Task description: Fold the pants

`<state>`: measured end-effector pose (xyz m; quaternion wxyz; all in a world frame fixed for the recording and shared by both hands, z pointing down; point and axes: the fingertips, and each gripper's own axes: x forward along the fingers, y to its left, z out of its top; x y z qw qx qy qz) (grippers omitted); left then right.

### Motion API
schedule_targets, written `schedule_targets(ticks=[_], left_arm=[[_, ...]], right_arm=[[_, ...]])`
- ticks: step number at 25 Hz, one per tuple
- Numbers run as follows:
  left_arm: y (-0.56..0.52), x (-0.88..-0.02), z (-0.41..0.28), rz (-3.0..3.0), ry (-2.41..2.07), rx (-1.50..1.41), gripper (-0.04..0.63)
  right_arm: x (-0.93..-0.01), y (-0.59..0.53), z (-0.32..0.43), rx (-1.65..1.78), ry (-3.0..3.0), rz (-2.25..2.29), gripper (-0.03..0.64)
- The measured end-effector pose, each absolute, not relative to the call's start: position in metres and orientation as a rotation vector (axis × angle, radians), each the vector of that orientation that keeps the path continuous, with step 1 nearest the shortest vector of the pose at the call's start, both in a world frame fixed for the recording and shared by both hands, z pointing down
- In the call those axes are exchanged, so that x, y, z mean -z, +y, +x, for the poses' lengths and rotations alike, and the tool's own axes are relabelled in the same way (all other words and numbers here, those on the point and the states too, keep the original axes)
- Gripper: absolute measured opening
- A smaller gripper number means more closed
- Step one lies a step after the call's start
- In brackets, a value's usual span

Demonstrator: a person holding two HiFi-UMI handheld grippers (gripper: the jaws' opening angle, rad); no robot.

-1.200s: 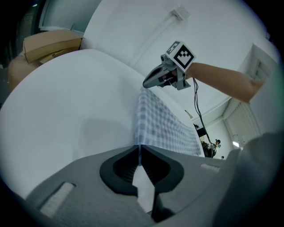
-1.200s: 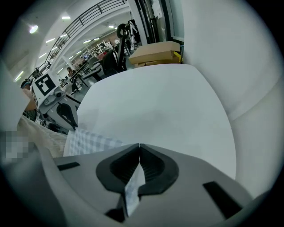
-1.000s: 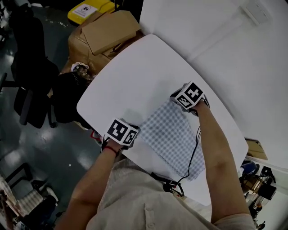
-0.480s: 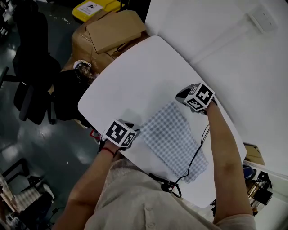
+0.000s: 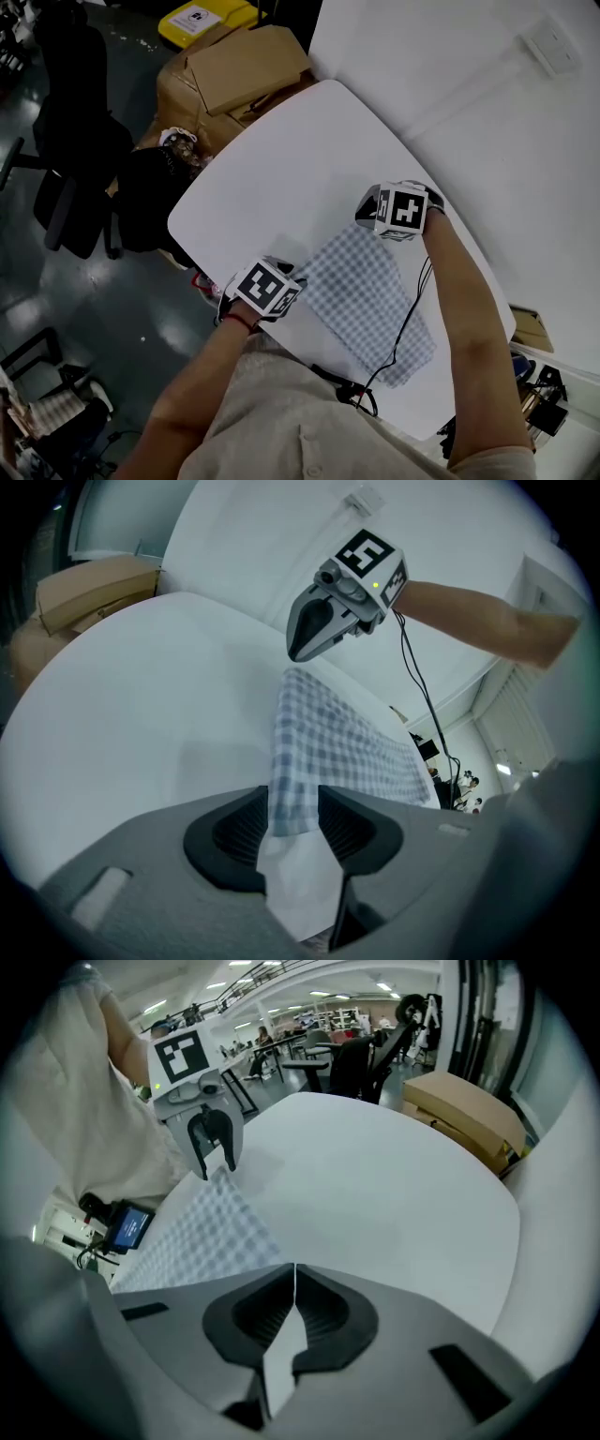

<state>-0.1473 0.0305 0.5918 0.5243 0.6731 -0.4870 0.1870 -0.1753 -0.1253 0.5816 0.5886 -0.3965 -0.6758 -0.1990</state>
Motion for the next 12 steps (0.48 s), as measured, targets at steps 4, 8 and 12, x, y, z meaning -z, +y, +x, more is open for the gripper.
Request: schedule_targets(ticks=[4,8,12], left_arm=[[0.028,-0.593,-0.144,1.619,-1.164,-0.469,0.16],[0.028,-0.596,-0.146,1.618,-1.169,-0.486,0.16],[0.027,-0.6,-0.147,1.608,-1.167,-0.493,0.16]], right_arm=[[-0.58,-0.115,-0.171,0.605,-1.475,-1.038,0.063],[-0.584,-0.113,-0.165,0.726,-1.375,-1.123,0.198],[-0.595,-0.119,-0.158,0.782,-1.292,-1.156,0.213]])
